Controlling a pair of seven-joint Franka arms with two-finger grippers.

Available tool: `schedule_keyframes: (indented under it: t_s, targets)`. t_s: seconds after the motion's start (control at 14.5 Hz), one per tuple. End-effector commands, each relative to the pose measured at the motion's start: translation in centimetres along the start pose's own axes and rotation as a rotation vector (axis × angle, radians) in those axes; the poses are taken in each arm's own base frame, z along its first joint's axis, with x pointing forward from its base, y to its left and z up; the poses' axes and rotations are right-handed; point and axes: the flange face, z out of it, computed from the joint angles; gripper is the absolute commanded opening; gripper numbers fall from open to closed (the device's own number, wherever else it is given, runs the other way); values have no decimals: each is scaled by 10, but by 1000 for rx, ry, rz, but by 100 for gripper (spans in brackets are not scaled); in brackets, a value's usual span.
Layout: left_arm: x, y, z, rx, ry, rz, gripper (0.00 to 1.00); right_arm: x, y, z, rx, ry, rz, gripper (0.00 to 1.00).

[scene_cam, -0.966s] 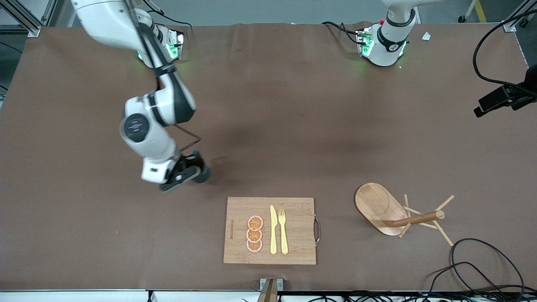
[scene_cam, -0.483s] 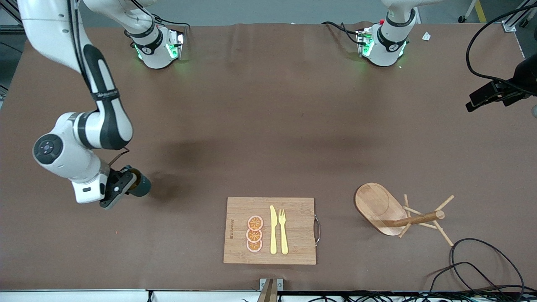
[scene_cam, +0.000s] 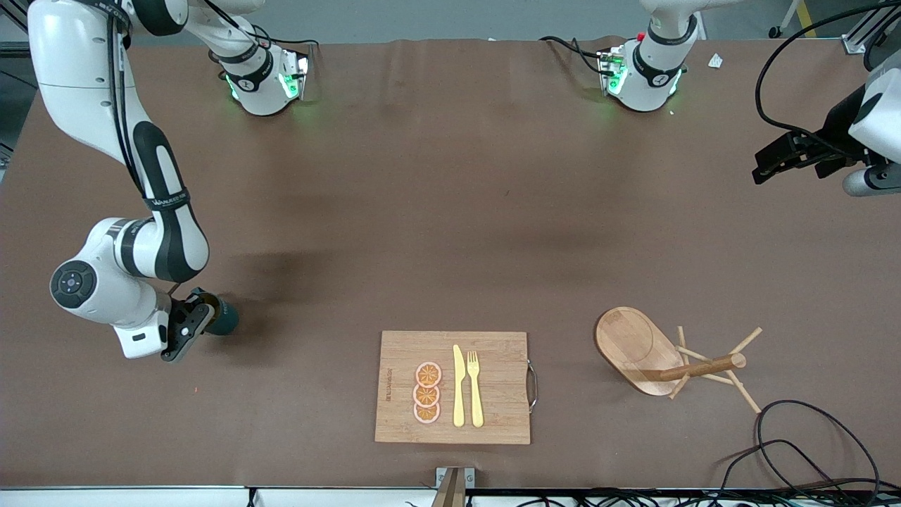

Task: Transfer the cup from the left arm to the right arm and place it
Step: 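Carry the mug with the right gripper away from the board, then lower the mug onto the table and open the right gripper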

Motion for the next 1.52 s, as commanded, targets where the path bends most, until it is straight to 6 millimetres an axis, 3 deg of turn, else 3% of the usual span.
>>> schedule_keyframes:
  t_s: [0.0, 0.07, 0.21, 0.28, 0.41, 0.62, 0.9, 1.03, 1.31, 1.45]
  targets:
    - [-6, -3, -5, 19, 20, 15, 100, 2, 14, -7, -16, 32, 10, 52]
    - [-6, -3, -5, 20, 22, 15, 100, -2, 17, -9, -18, 34, 18, 100]
    - [-6, -5, -6, 18, 22, 12, 100, -3, 18, -24, -2, 33, 21, 100]
    - [-5, -6, -7, 19, 25, 11, 100, -4, 23, -53, -17, 46, 31, 100]
    - [-5, -9, -8, 20, 28, 4, 100, -5, 25, -93, -14, 56, 82, 100]
    - [-4, -9, -11, 19, 34, 4, 100, -24, 27, -151, -25, 90, 350, 100]
    - [-1, -9, -7, 17, 30, 3, 100, -27, -2, -227, 56, 56, 648, 100]
    - [0, -10, -8, 16, 37, 2, 100, -31, -15, -273, 31, 29, 694, 100]
    - [0, -10, -9, 16, 37, 2, 100, -59, -36, -351, 28, 65, 1015, 100]
    - [-1, -8, -9, 16, 39, 8, 100, -65, -53, -381, 32, 86, 1079, 100]
